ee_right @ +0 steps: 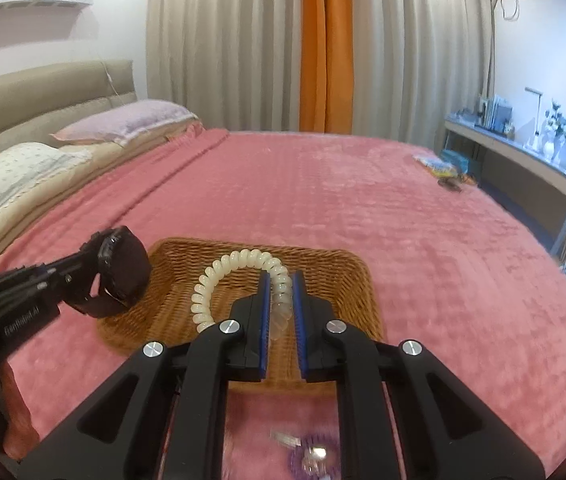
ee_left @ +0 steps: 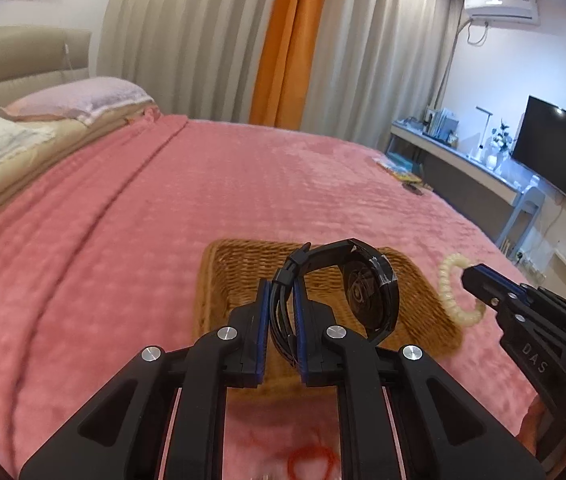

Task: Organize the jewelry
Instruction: 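Carry both items into the wicker basket and open both tools, then move the right tool to the silver hair clip and grasp it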

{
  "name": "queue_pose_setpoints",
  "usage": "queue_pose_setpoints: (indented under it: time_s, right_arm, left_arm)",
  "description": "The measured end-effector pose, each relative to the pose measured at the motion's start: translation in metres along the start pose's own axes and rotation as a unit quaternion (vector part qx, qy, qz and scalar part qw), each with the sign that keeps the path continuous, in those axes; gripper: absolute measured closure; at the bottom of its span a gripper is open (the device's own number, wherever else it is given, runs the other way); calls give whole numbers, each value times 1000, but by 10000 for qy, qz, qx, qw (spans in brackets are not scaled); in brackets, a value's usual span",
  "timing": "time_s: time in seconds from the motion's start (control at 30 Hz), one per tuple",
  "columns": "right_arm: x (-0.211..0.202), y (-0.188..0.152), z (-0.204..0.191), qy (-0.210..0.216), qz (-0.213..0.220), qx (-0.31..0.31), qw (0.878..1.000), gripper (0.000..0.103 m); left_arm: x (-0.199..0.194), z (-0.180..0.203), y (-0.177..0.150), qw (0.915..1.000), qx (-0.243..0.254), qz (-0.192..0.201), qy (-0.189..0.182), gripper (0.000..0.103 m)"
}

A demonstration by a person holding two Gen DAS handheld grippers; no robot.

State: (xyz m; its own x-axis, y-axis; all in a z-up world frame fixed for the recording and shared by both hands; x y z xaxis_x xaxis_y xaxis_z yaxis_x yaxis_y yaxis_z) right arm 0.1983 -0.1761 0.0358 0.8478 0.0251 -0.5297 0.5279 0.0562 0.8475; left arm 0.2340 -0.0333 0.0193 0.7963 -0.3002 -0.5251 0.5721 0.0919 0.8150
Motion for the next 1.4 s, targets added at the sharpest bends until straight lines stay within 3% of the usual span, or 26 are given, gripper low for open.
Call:
queue_pose_setpoints:
  time_s: [0.17,0.3,0.53,0.6,0.67,0.8,0.83,0.87,0.97,1.13,1.3,1.4]
  right_arm:
    - [64,-11,2,41,-550,147,9984,94]
    - [96,-28,1,20,-1024,174,9946,94]
    - [111,-47,-4,148,-1343,164,9907,92]
    - [108,-46,0,172,-1322,232,9908,86]
    - [97,-42,5,226,-1220,314,9918,81]
    - [64,-34,10,239,-1011,327,9941,70]
    - [56,-31,9,269,-958,322,9945,66]
    - [41,-29,10,323,-839,321,9954,60]
    - [-8,-22,9,342,-305,192,9988,55]
    - [-84,-35,1,-138,597,-243,9978,55]
    - [-119,-72,-6,-231,763,-299,9964,55]
    - [-130,-99,-3,-245,810,-148,9963,55]
  left_arm:
    - [56,-9,-11,9993,-17,-350,126,94]
    - [79,-13,-24,9979,105,-619,164,93]
    - [85,-10,-33,9962,173,-852,83,87]
    - [72,-10,-29,9972,152,-731,0,79]
    - [60,-9,-24,9982,133,-580,-87,65]
    - [15,-5,-13,9995,115,-189,-243,60]
    - [1,-3,-11,9995,153,-39,-268,55]
    - [-13,-2,-9,9993,200,102,-304,49]
    - [-60,1,-8,9977,290,501,-362,39]
    - [-123,-5,-23,9949,156,943,-309,35]
    - [-151,-10,-59,9946,64,1011,-233,33]
    - [-160,-13,-82,9936,211,1103,114,33]
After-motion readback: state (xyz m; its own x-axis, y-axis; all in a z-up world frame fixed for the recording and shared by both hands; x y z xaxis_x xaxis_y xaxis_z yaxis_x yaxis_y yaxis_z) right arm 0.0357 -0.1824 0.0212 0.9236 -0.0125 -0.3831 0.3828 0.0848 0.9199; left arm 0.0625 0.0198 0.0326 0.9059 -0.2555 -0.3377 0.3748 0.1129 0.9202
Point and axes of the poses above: each gripper's, at about its wrist camera, not at the fingertips, and x roughly the way its jaws point, z to its right, y to its top, the point moved 6 cm from there along x, roughly the way its jaws point, and after that the axes turned 4 degrees about -x, right-handed, at the moved point
